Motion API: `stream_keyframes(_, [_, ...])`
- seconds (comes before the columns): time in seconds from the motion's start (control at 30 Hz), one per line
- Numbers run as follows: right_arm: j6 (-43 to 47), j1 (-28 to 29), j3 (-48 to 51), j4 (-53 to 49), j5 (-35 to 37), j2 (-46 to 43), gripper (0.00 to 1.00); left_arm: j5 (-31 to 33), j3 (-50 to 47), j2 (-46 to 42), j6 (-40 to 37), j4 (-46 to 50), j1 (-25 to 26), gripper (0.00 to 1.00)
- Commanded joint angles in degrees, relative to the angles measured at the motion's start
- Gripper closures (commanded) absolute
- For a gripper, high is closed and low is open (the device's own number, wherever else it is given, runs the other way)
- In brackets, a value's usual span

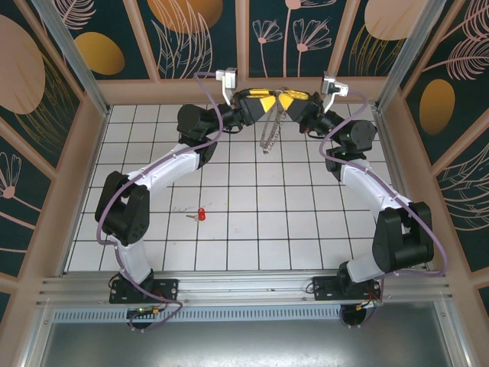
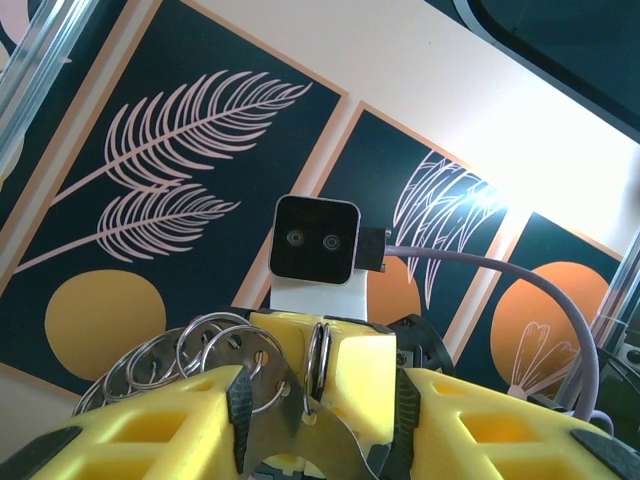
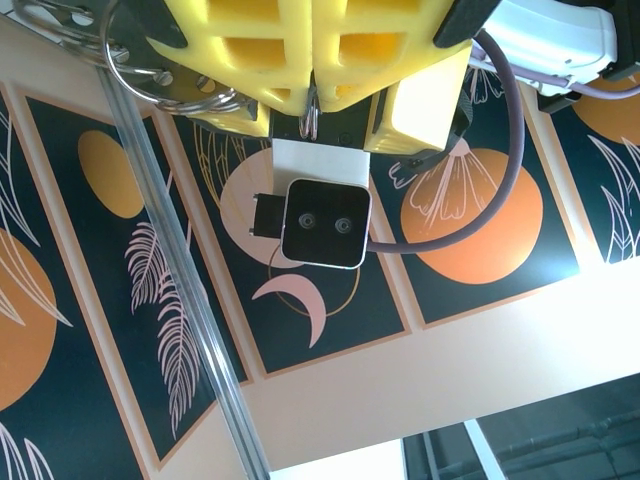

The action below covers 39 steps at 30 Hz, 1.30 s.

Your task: Put the keys on the keyring

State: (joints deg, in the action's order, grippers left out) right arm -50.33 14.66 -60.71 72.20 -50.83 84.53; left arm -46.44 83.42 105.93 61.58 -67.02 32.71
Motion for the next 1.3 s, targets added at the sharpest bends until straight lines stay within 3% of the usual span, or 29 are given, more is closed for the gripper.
stream_keyframes(0.0, [0.42, 0.61, -0.51, 2.70, -0.12, -1.46, 1.00, 0.22, 2.33, 0.63, -0.67, -1.27, 0.41, 0.56])
stream_keyframes(0.9, [2.44, 1.72, -0.55, -0.84, -1.16, -1.56, 1.00, 0.26, 2.63, 1.15, 0.56, -3.20, 0.43, 1.00])
stream_keyframes(1.27, [3.88, 1.72, -1.08, -4.43, -0.35, -1.83, 1.00, 0.29, 2.01, 0.84, -0.54, -2.43, 0.43, 1.00])
